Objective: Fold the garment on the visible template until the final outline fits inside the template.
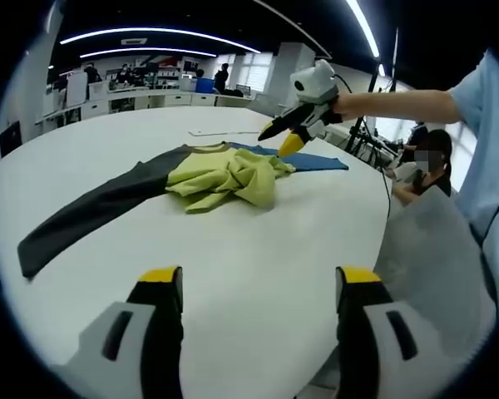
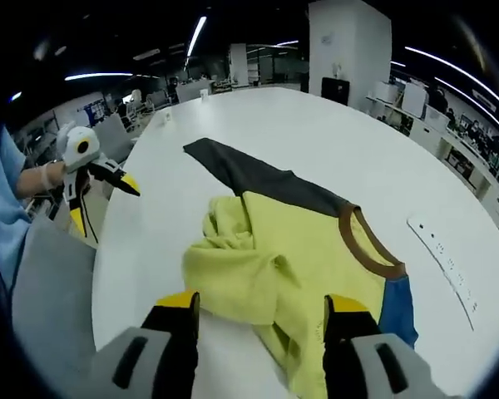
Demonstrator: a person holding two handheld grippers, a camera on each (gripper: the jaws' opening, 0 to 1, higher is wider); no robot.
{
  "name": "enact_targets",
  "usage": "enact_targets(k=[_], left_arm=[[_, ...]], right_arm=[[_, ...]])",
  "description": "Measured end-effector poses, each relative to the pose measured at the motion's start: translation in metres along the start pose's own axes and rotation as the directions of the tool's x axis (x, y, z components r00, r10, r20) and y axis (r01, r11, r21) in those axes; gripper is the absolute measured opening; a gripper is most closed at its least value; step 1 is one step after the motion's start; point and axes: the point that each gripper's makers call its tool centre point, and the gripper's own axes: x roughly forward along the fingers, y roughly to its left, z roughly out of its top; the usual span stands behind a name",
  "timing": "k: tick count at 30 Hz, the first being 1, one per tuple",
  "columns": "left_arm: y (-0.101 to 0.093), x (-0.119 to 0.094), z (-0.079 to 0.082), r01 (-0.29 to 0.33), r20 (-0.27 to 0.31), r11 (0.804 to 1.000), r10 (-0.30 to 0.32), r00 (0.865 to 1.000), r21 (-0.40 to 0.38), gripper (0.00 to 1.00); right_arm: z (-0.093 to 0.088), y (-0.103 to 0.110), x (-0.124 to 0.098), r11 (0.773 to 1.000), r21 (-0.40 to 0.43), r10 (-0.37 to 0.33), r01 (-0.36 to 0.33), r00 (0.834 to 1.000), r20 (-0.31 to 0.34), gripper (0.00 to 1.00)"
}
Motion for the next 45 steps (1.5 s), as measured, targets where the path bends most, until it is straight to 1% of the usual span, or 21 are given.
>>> enact_targets(k=[2, 4, 5, 6, 8, 11, 13, 15, 19, 21, 23, 24, 27, 30, 32, 35, 36, 39, 42, 45], left_arm=[[0.0, 0.0, 0.0, 0.0, 0.0, 1.0, 0.0, 1.0, 0.0, 0.72], [-0.001, 0.001, 0.0, 0.001, 0.0, 1.0, -0.001, 1.0, -0.001, 0.72], [-0.001, 0.001, 0.0, 0.002, 0.0, 1.0, -0.002, 1.0, -0.001, 0.72], [-0.001, 0.001, -0.001, 0.002, -0.001, 1.0, -0.002, 1.0, -0.003, 0.72], [-0.001, 0.001, -0.002, 0.001, -0.001, 1.0, -0.001, 1.0, -0.005, 0.72], [-0.002, 0.0, -0.002, 0.0, 0.001, 1.0, 0.0, 1.0, -0.009, 0.72], [-0.002, -0.001, -0.003, -0.002, 0.0, 1.0, 0.002, 1.0, -0.011, 0.72], [-0.001, -0.001, -0.004, -0.004, 0.0, 1.0, 0.004, 1.0, -0.014, 0.72], [0.0, -0.003, -0.005, -0.008, 0.0, 1.0, 0.008, 1.0, -0.018, 0.72], [0.0, -0.003, -0.006, -0.009, 0.001, 1.0, 0.009, 1.0, -0.022, 0.72], [0.0, -0.003, -0.007, -0.009, 0.0, 1.0, 0.009, 1.0, -0.024, 0.72], [0.0, -0.002, -0.007, -0.009, 0.0, 1.0, 0.009, 1.0, -0.024, 0.72], [-0.001, -0.001, -0.007, -0.006, 0.004, 1.0, 0.006, 1.0, -0.026, 0.72], [-0.003, 0.001, -0.007, -0.001, 0.004, 1.0, 0.001, 1.0, -0.025, 0.72], [-0.004, 0.002, -0.006, 0.004, 0.005, 1.0, -0.004, 1.0, -0.024, 0.72], [-0.005, 0.002, -0.005, 0.007, 0.005, 1.0, -0.007, 1.0, -0.023, 0.71], [-0.005, 0.003, -0.005, 0.009, 0.007, 1.0, -0.009, 1.0, -0.023, 0.71], [-0.005, 0.003, -0.005, 0.01, 0.006, 1.0, -0.01, 1.0, -0.023, 0.71], [-0.004, 0.002, -0.005, 0.01, 0.005, 1.0, -0.01, 1.0, -0.023, 0.71], [-0.004, 0.0, -0.007, 0.008, 0.003, 1.0, -0.008, 1.0, -0.028, 0.71]], right_arm=[[0.001, 0.003, 0.001, 1.0, 0.01, 0.014, -0.014, 1.0, 0.011, 0.6], [0.001, 0.006, 0.001, 1.0, 0.007, 0.025, -0.025, 1.0, 0.011, 0.53], [0.0, 0.008, 0.002, 0.999, 0.01, 0.039, -0.039, 0.999, 0.01, 0.46], [-0.001, 0.011, 0.004, 0.998, 0.028, 0.054, -0.054, 0.999, 0.006, 0.42], [-0.003, 0.01, 0.007, 0.998, 0.039, 0.053, -0.053, 0.999, 0.004, 0.39], [-0.006, 0.007, 0.012, 0.998, 0.044, 0.045, -0.045, 0.999, -0.003, 0.31], [-0.009, 0.003, 0.017, 0.995, 0.097, 0.039, -0.039, 0.999, 0.001, 0.31], [-0.013, -0.001, 0.022, 0.992, 0.122, 0.031, -0.031, 0.999, -0.005, 0.31], [-0.019, 0.002, 0.026, 0.984, 0.173, 0.055, -0.052, 0.998, -0.013, 0.31], [-0.023, 0.005, 0.027, 0.981, 0.185, 0.068, -0.062, 0.997, -0.027, 0.3], [-0.026, 0.008, 0.026, 0.978, 0.195, 0.081, -0.073, 0.996, -0.037, 0.24], [-0.025, 0.01, 0.025, 0.978, 0.196, 0.083, -0.076, 0.996, -0.031, 0.21], [-0.018, 0.014, 0.018, 0.97, 0.223, 0.096, -0.095, 0.995, 0.008, 0.15], [-0.011, 0.018, 0.012, 0.97, 0.22, 0.102, -0.106, 0.994, 0.032, 0.09], [-0.004, 0.024, 0.009, 0.968, 0.217, 0.117, -0.127, 0.992, 0.056, 0.0], [0.009, 0.03, 0.009, 0.962, 0.231, 0.127, -0.145, 0.988, 0.088, 0.0], [0.015, 0.035, 0.011, 0.959, 0.236, 0.138, -0.159, 0.985, 0.102, 0.0], [0.032, 0.04, 0.017, 0.958, 0.23, 0.147, -0.172, 0.981, 0.124, 0.0], [0.048, 0.043, 0.027, 0.953, 0.238, 0.156, -0.186, 0.978, 0.139, 0.0], [0.056, 0.044, 0.041, 0.957, 0.233, 0.147, -0.174, 0.981, 0.127, 0.0]])
